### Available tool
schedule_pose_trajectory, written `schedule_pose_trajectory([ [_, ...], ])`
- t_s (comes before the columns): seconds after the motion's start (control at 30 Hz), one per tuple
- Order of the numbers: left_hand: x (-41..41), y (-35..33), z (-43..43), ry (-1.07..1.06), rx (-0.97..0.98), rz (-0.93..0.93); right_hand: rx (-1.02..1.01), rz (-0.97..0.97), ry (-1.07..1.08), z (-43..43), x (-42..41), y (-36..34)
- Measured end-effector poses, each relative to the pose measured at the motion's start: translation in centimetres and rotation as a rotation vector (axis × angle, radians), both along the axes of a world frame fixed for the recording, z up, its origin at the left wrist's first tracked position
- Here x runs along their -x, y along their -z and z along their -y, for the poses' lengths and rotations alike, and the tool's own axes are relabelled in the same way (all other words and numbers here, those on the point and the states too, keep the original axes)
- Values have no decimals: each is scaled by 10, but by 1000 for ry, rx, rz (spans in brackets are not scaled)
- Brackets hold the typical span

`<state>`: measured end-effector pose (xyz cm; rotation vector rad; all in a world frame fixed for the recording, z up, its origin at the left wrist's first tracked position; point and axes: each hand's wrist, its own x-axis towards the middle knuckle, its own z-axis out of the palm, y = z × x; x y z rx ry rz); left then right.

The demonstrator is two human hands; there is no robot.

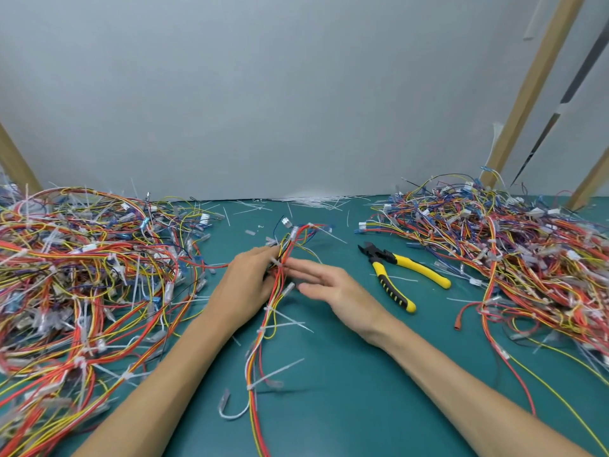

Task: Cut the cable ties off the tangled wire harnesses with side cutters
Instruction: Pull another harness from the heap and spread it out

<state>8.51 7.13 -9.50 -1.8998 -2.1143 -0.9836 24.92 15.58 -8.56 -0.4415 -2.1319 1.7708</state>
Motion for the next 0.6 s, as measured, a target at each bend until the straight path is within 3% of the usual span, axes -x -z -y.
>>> schedule_pose_trajectory([
  [0.17, -4, 0, 1, 21, -62, 55, -336, 16, 150, 9, 1, 8],
  [0.6, -15, -6, 8, 45, -72, 286, -927, 149, 209, 14, 4, 10],
])
